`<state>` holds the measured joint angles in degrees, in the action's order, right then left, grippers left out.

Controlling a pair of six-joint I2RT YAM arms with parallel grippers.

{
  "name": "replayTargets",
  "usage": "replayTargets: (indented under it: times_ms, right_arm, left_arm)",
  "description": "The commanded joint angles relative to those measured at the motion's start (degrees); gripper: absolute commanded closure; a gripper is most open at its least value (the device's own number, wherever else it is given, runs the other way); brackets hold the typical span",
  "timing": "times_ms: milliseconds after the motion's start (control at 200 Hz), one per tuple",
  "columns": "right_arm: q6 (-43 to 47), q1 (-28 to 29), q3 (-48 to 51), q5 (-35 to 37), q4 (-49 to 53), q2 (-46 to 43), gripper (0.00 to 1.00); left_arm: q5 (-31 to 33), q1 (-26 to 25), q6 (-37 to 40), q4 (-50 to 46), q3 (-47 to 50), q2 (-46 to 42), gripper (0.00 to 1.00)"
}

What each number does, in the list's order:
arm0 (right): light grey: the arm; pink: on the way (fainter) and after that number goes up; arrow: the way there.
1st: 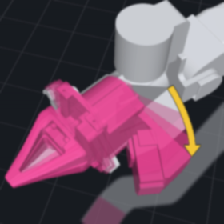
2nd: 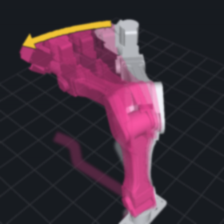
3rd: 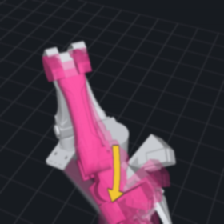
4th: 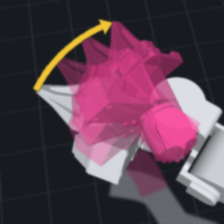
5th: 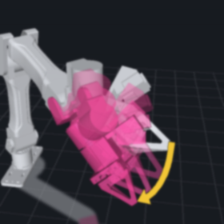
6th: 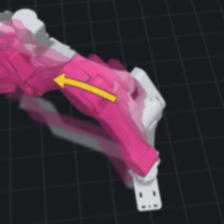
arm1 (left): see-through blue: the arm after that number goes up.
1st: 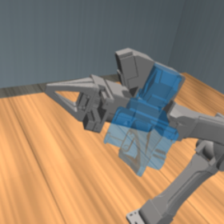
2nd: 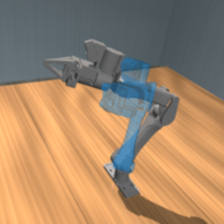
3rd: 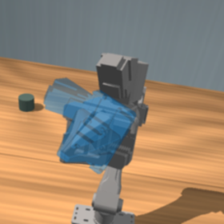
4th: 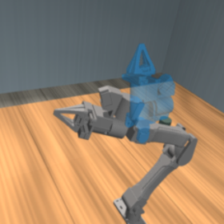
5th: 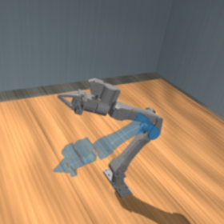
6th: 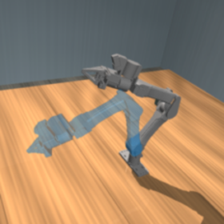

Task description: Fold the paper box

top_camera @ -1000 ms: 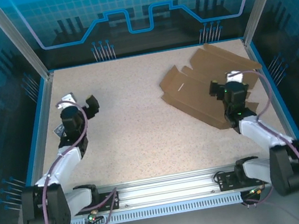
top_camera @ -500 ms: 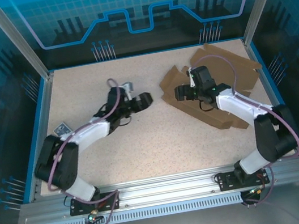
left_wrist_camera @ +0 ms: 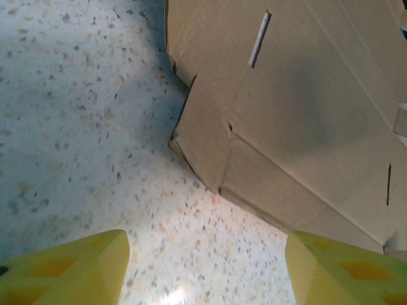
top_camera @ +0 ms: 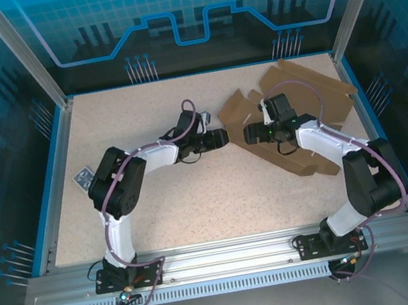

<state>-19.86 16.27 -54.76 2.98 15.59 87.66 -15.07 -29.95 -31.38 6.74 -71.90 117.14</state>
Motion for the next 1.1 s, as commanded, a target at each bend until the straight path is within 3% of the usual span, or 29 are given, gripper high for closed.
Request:
replayTargets:
  times_ms: [0, 215, 590, 730, 865, 1096]
  right_arm:
    - [0.3, -0.6, 0.8, 1.0, 0.8, -1.3, 0.07]
    - [1.1, -0.6, 1.2, 2.4, 1.5, -2.8, 0.07]
    - [2.1, -0.5, 0.1, 3.4, 2.7, -3.3, 0.07]
    - [5.8, 0.7, -2.8, 7.4, 4.6, -4.5, 0.07]
    - [12.0, 2.3, -5.3, 10.1, 4.6, -6.6, 0.07]
    - [21.8, 2.7, -15.3, 4.9, 5.0, -7.1, 0.07]
  left_arm:
    - [-1.8, -0.2, 1.9, -1.7, -3.7, 2.8, 0.36]
    - [-3.0, -0.2, 1.5, 0.4, -6.3, 6.6, 0.44]
    - [-7.7, -0.2, 1.2, 9.4, -9.2, 11.3, 0.73]
    - [-8.3, 0.3, 3.7, 10.3, -8.6, 8.6, 0.8]
    - [-9.0, 1.5, 10.0, 5.5, -7.2, 1.9, 0.89]
    - [-7.3, 2.7, 25.3, -12.5, -9.6, -9.9, 0.92]
